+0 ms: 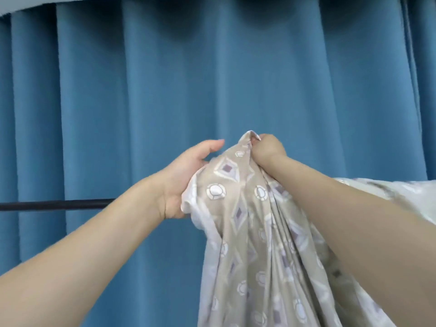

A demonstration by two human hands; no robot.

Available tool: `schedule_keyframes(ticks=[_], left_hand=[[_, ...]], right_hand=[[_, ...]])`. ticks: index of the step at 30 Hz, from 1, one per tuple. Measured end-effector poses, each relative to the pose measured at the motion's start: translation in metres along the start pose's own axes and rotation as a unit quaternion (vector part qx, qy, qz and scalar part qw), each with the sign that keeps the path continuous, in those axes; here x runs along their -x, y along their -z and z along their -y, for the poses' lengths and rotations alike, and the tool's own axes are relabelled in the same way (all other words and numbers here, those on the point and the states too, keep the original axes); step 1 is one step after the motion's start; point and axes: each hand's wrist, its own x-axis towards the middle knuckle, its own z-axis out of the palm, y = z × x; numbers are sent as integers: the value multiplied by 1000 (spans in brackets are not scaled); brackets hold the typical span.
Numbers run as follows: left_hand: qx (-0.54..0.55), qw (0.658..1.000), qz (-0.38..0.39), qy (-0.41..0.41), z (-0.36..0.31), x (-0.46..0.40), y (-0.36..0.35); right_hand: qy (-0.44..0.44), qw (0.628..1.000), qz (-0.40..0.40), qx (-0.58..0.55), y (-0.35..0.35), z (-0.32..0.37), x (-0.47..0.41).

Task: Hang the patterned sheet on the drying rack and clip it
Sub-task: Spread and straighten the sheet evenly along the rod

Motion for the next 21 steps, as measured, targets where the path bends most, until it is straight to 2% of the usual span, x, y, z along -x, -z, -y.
schedule_keyframes(ticks=[3,5,8,10,11,13,14,15,17,19,21], left_hand=[[8,996,65,-63,26,15,-6],[29,991,79,-105,43,20,-3],[156,974,88,-141,72,29,4],[173,972,131,-86,89,40,16],[133,979,148,-35,94,49,22],[-43,985,154,63,98,66,35],[-133,981,115,86,91,75,40],[-174,980,56,83,79,81,43],[-161,978,-130,-1,45,80,52],[-105,937,-308,-125,7,64,71],[-91,881,-406,-225,-25,38,95]], right_hand=[[-32,999,-10,-16,-12,0,0],[-53,998,-23,-12,-10,-5,-3],[-69,993,-32,87,-6,-17,0],[-48,980,-36,188,-8,-20,4],[-40,974,-39,219,-10,-20,6],[-41,967,-28,251,-11,-20,5],[-45,963,-10,267,-11,-20,6],[-52,956,20,289,-11,-18,9],[-40,928,106,354,-13,-12,15],[6,893,205,401,-17,-4,20],[69,879,295,369,-20,5,26]])
